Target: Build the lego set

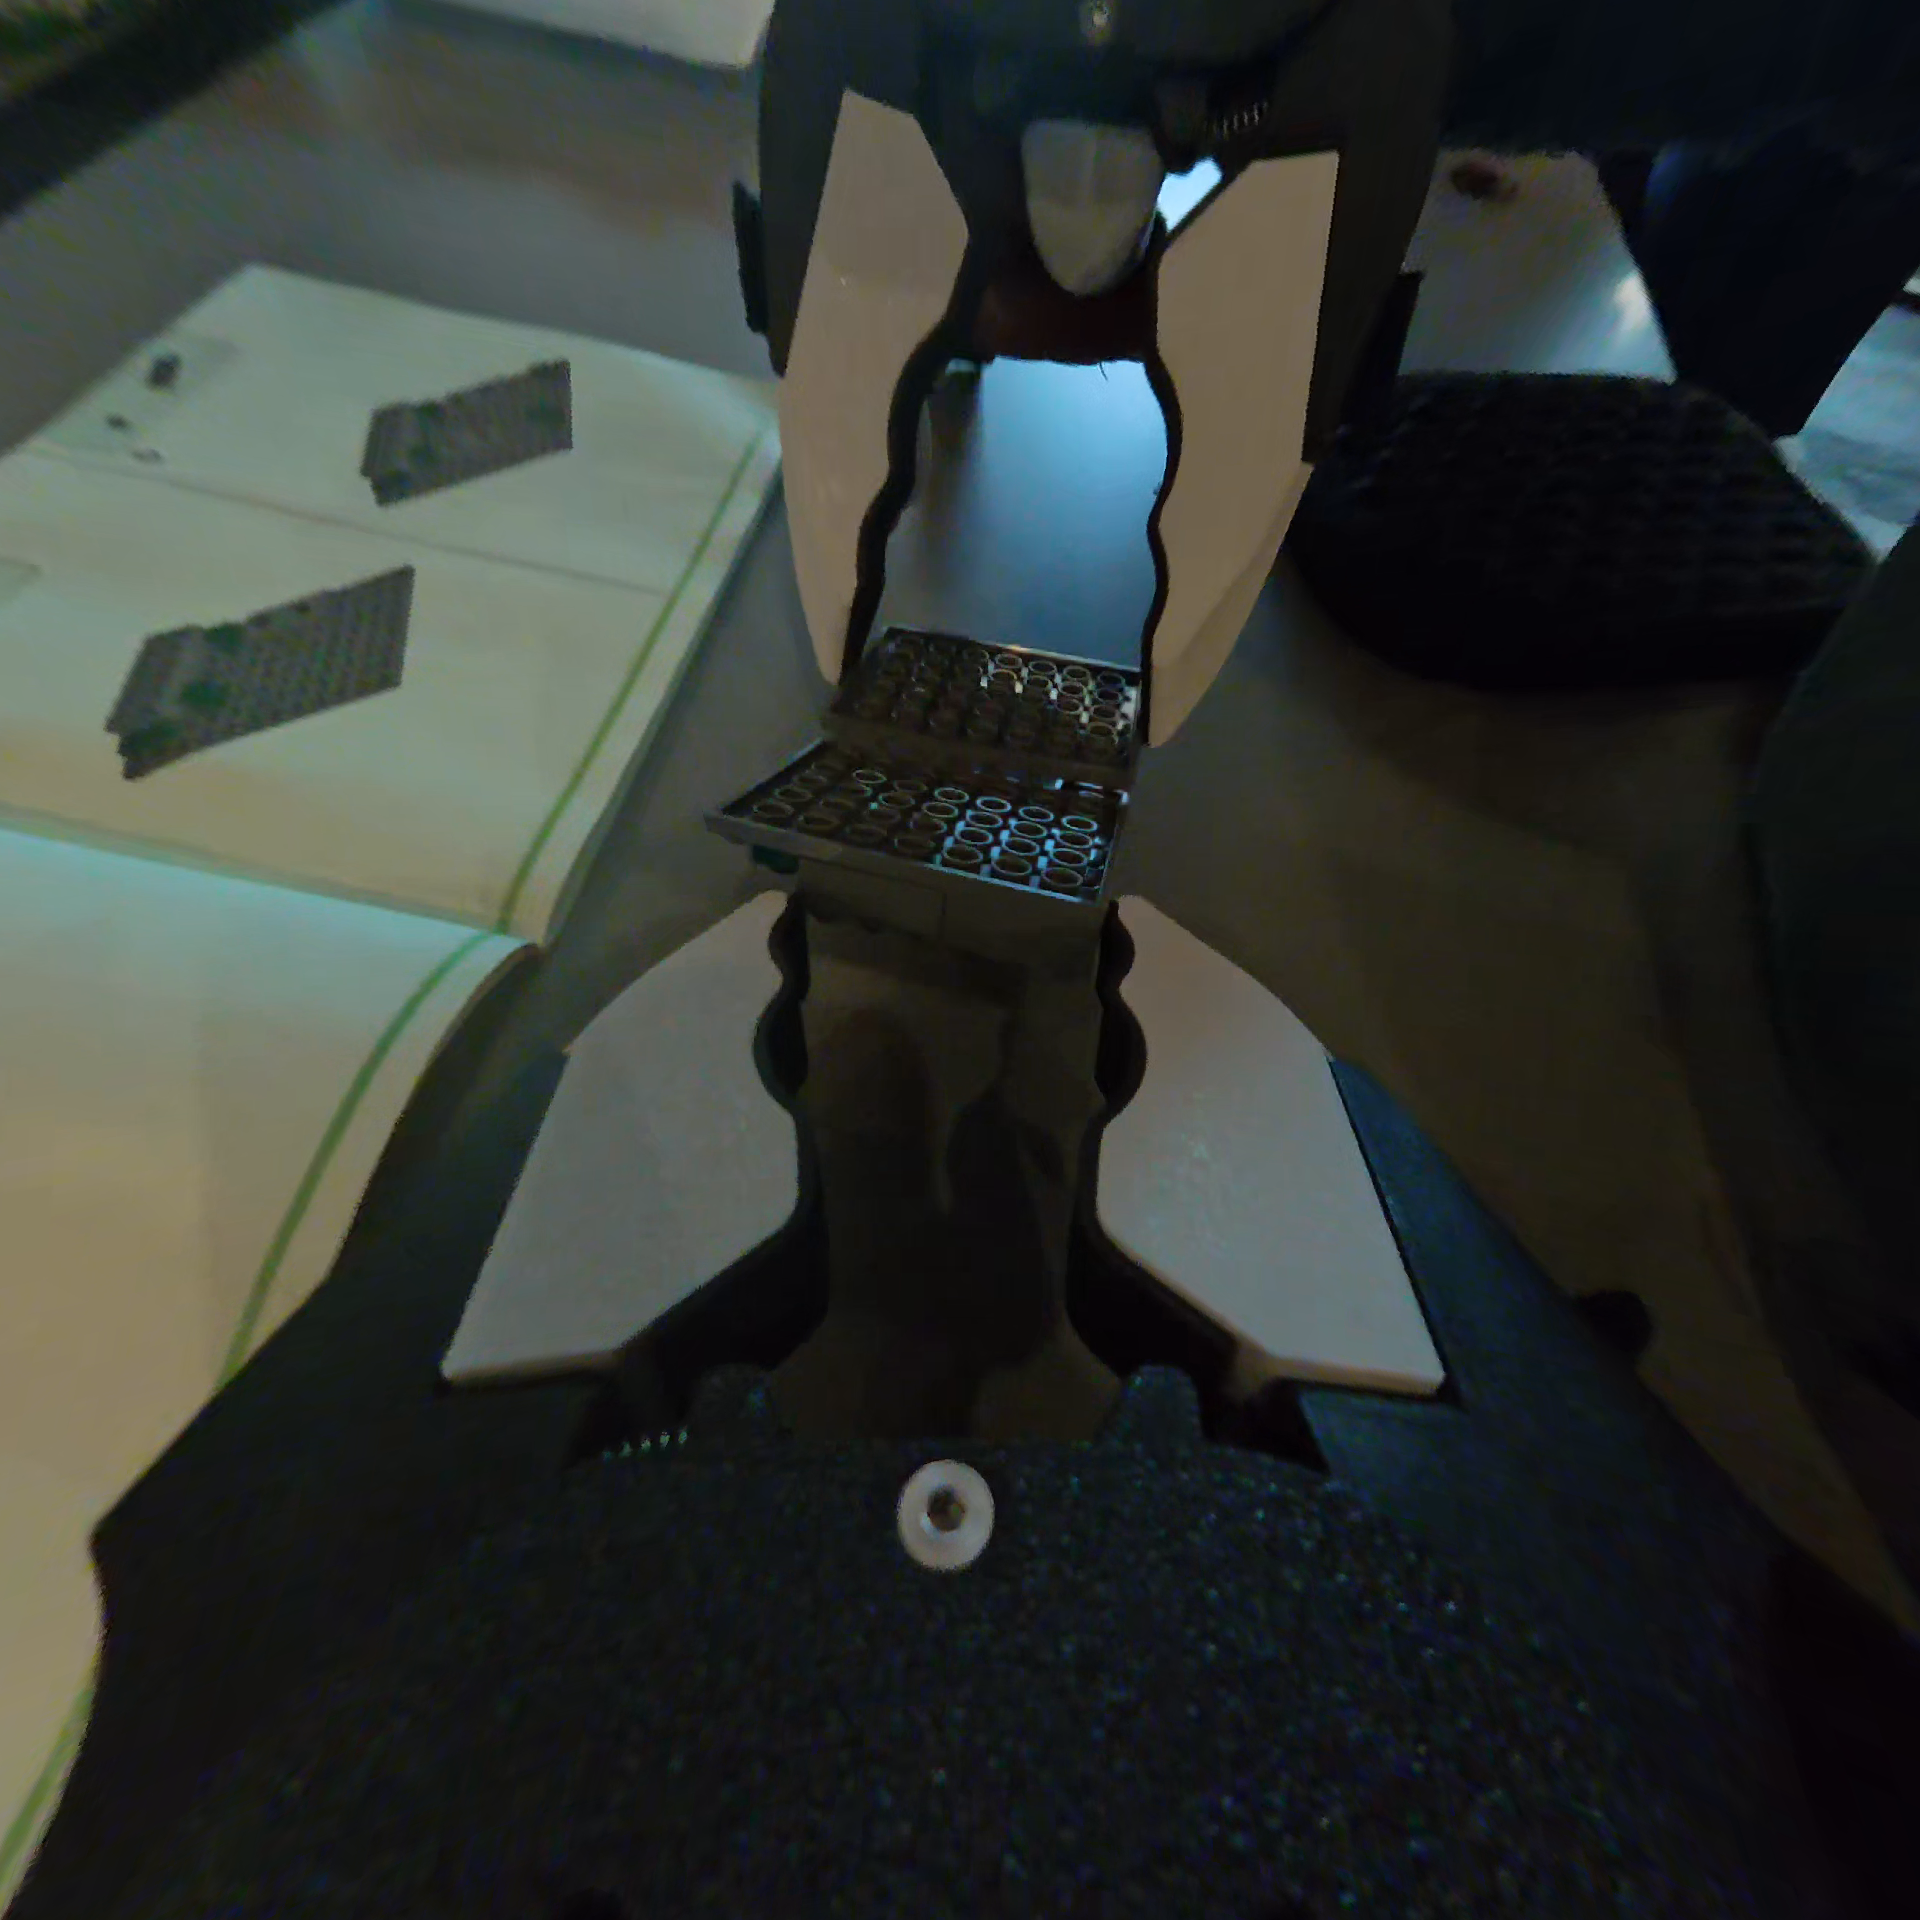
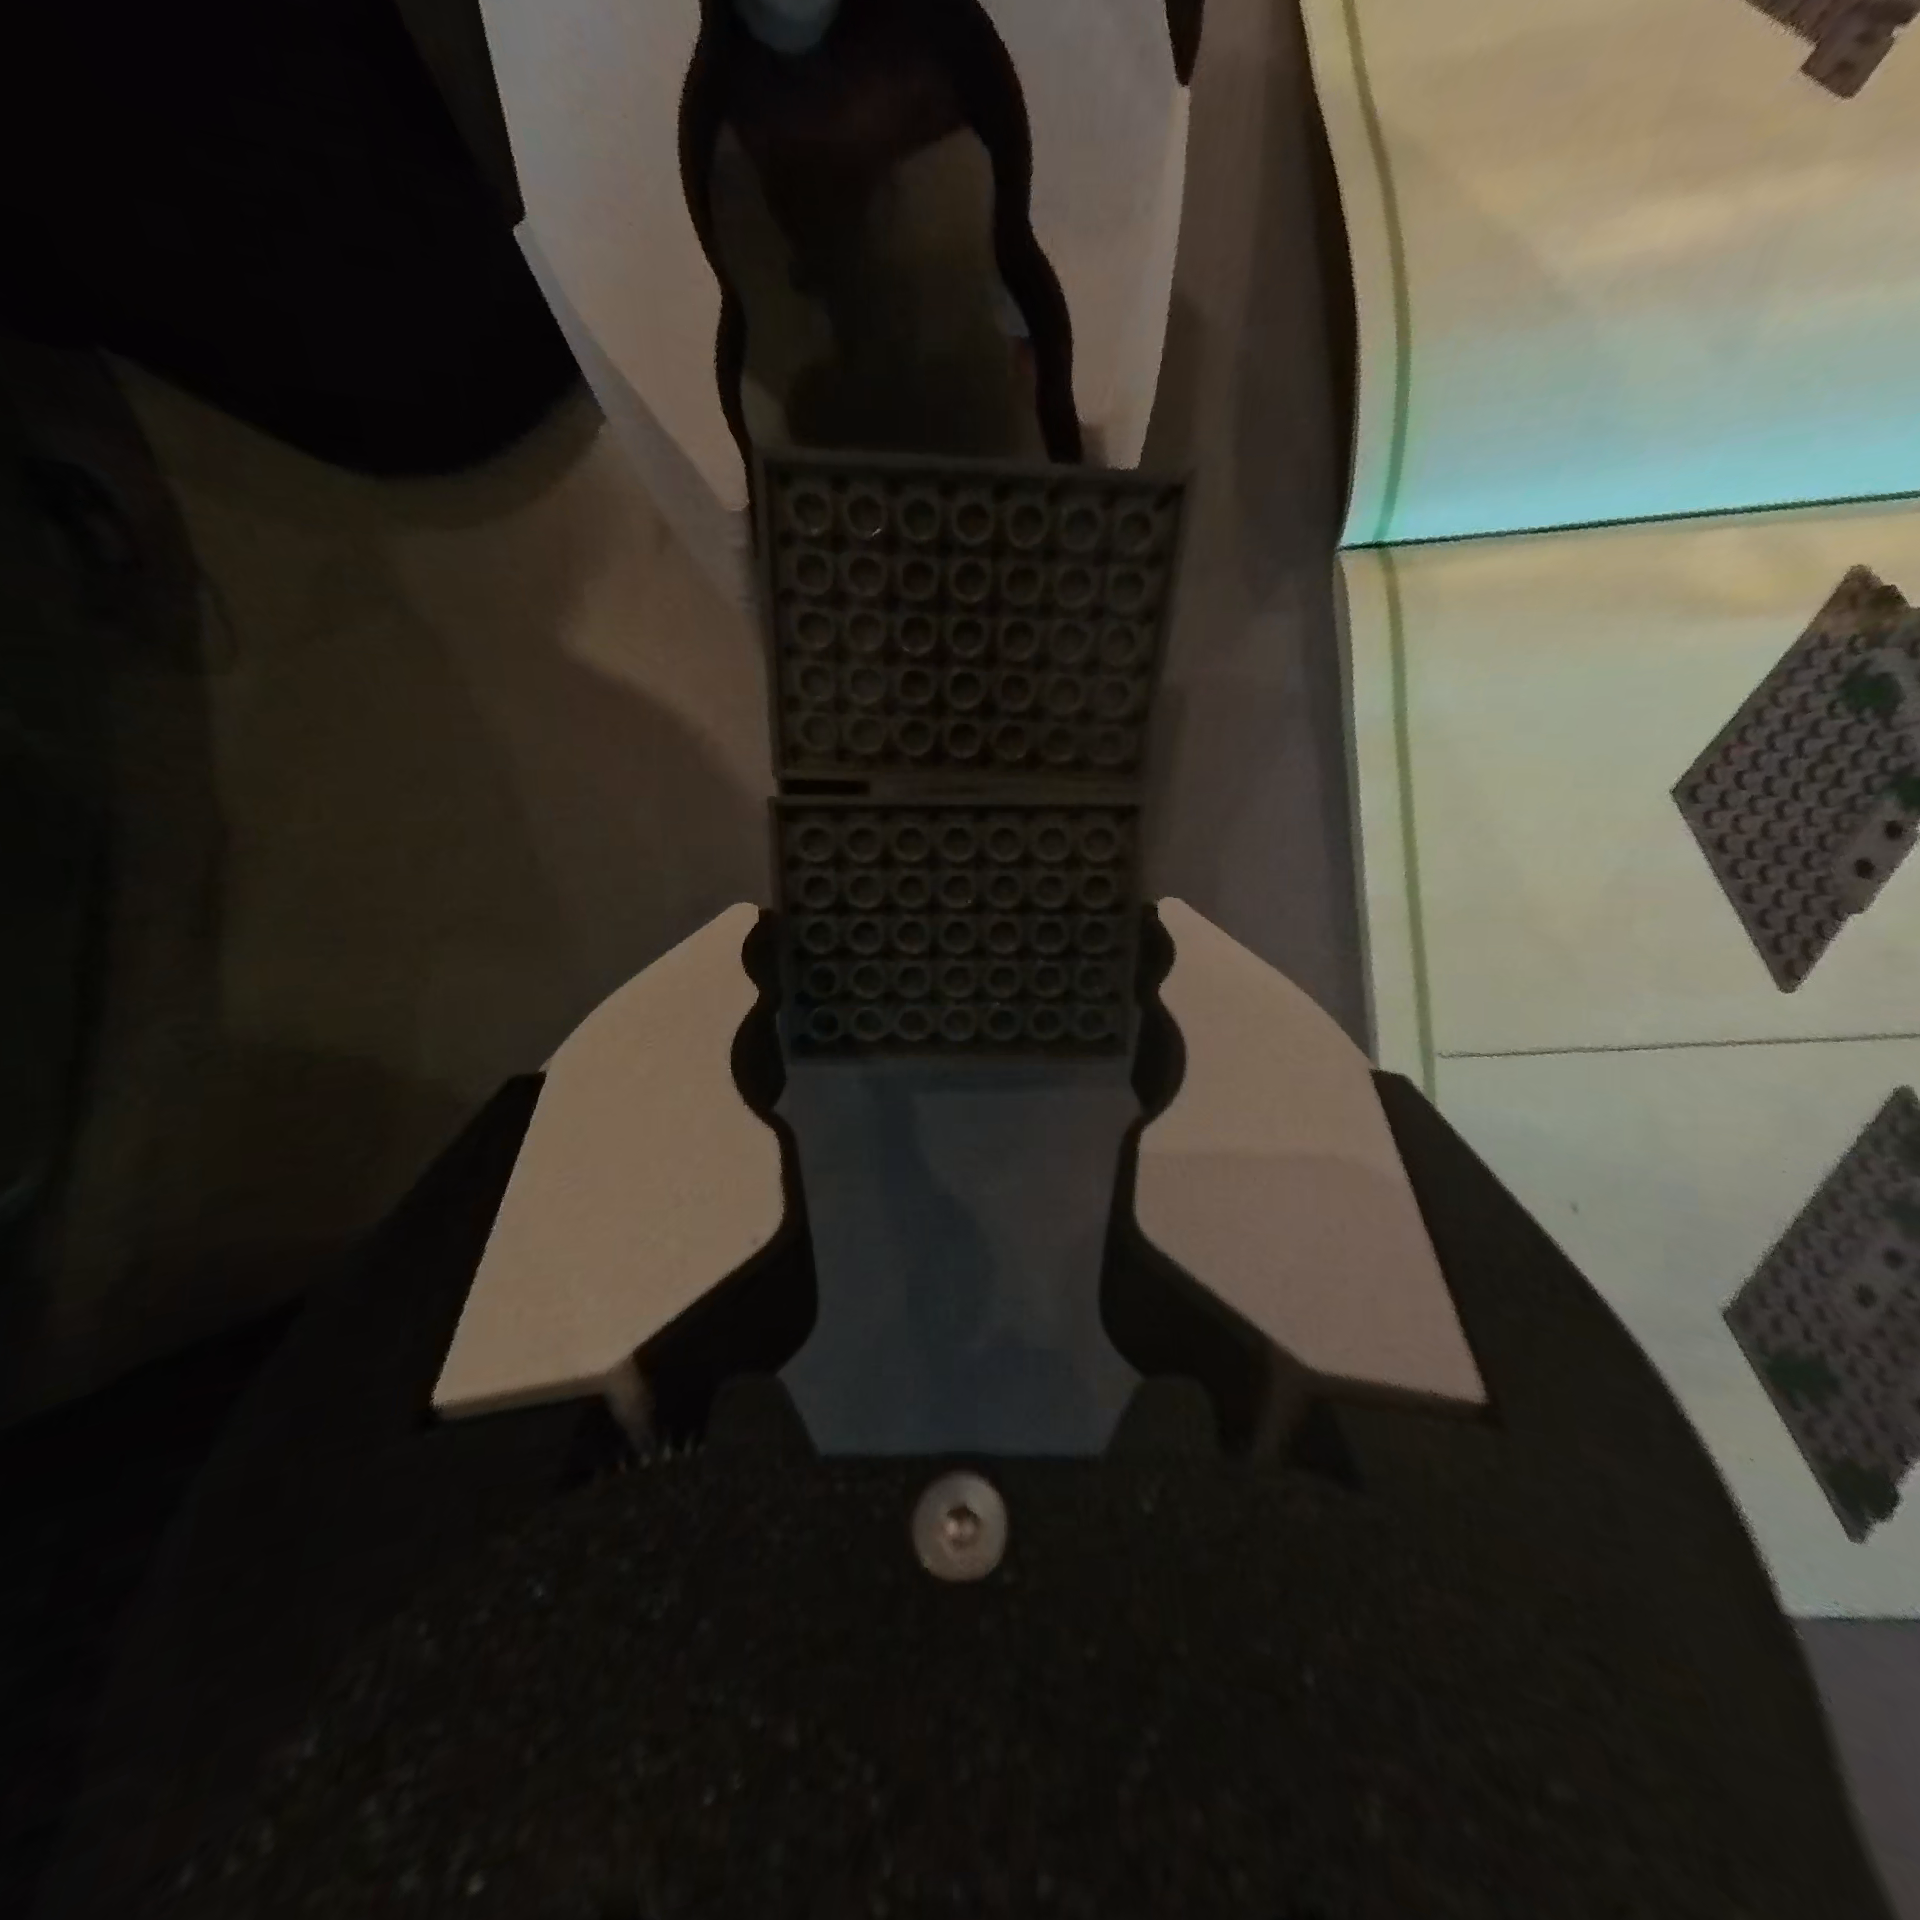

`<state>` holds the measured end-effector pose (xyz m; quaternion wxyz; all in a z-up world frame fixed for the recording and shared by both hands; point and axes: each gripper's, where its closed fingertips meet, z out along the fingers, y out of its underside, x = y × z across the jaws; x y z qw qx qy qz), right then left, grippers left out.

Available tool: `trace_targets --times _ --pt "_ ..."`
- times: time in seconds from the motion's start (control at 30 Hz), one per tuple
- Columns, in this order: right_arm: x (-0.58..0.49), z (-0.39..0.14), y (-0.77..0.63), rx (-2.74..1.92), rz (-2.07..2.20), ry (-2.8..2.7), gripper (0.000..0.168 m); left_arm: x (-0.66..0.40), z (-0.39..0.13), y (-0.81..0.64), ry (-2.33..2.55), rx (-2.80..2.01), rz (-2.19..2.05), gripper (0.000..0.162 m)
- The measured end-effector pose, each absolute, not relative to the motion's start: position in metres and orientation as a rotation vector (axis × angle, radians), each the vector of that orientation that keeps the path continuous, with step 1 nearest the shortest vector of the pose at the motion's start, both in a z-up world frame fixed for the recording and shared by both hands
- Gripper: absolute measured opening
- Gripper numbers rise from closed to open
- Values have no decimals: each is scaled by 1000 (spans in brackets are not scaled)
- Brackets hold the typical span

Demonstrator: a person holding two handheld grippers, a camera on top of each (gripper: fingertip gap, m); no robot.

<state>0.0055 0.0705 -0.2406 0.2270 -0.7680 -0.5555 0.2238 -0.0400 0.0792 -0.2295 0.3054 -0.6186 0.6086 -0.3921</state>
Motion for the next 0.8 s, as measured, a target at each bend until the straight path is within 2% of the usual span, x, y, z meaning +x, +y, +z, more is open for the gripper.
trace_targets --times 0.37,0.8 --pt "0 -251 69 -2116 628 -1491 66 -47 -249 78 1716 -1675 -876 55" --pt "-1 -254 69 -2106 598 -1513 66 -54 -249 79 1731 -1691 -860 73"
